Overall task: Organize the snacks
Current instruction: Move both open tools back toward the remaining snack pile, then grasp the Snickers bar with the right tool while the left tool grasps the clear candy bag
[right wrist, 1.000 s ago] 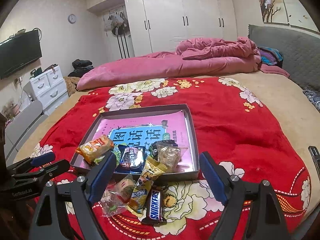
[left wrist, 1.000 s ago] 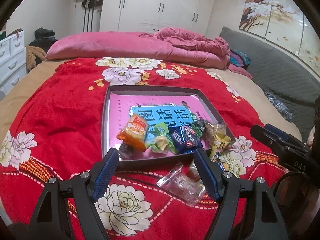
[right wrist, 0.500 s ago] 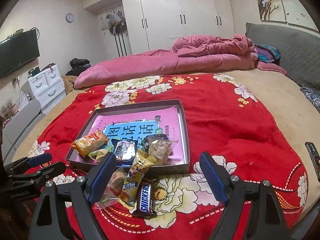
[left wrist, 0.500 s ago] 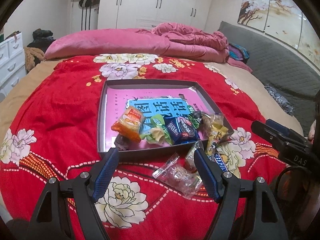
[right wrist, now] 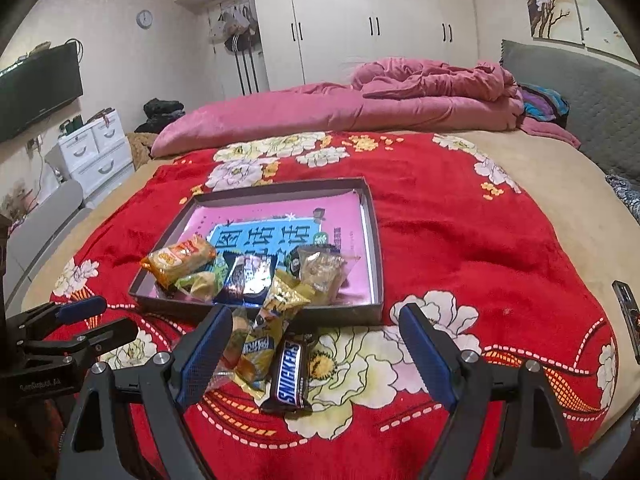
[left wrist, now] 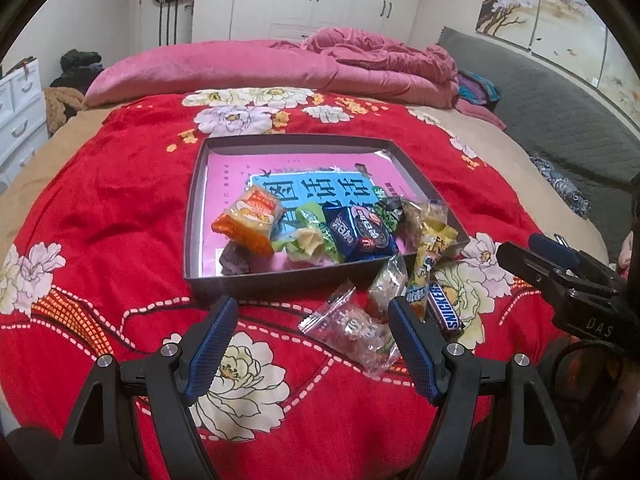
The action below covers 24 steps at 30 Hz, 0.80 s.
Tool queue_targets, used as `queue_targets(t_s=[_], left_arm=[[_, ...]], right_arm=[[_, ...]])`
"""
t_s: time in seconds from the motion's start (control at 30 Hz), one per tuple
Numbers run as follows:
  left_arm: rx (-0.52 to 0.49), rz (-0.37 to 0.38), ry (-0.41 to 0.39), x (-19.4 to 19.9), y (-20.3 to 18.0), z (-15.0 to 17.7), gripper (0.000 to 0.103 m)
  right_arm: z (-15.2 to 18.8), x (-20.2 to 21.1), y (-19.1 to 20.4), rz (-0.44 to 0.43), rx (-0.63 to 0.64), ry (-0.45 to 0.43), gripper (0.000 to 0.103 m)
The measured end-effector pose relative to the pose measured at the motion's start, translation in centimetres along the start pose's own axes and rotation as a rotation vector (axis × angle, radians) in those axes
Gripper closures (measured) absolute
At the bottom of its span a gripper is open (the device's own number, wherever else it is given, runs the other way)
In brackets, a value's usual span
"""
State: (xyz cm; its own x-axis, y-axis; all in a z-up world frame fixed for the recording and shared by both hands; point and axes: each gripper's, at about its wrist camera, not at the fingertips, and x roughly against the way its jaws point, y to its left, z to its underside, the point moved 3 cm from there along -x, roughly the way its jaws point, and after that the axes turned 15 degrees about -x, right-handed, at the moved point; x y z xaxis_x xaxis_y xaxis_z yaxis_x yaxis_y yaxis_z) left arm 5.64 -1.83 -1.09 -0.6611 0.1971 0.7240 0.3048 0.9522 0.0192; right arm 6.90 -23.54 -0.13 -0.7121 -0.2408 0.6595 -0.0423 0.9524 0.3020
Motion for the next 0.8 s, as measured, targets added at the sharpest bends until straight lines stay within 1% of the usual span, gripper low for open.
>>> queue_targets(t_s=[0.37, 0.57, 0.8], left_arm=[[-0.007, 0.009, 0.030, -0.6, -0.7, 0.7, 0.025], [-0.013, 0.016, 0.049, -1.1, -1.3, 1.0, 0.025], [0.015, 0.032, 0.072, -1.9, -1.2, 1.3, 0.025]], right_arm=[[1.8, -1.6, 0.4, -0.001, 0.023, 0.087, 0.018], [2.7, -2.6, 0.2, 0.025, 0.036, 0.130, 0.018], [3.5, -3.6, -0.1, 0.055, 0.060, 0.166, 0.018]])
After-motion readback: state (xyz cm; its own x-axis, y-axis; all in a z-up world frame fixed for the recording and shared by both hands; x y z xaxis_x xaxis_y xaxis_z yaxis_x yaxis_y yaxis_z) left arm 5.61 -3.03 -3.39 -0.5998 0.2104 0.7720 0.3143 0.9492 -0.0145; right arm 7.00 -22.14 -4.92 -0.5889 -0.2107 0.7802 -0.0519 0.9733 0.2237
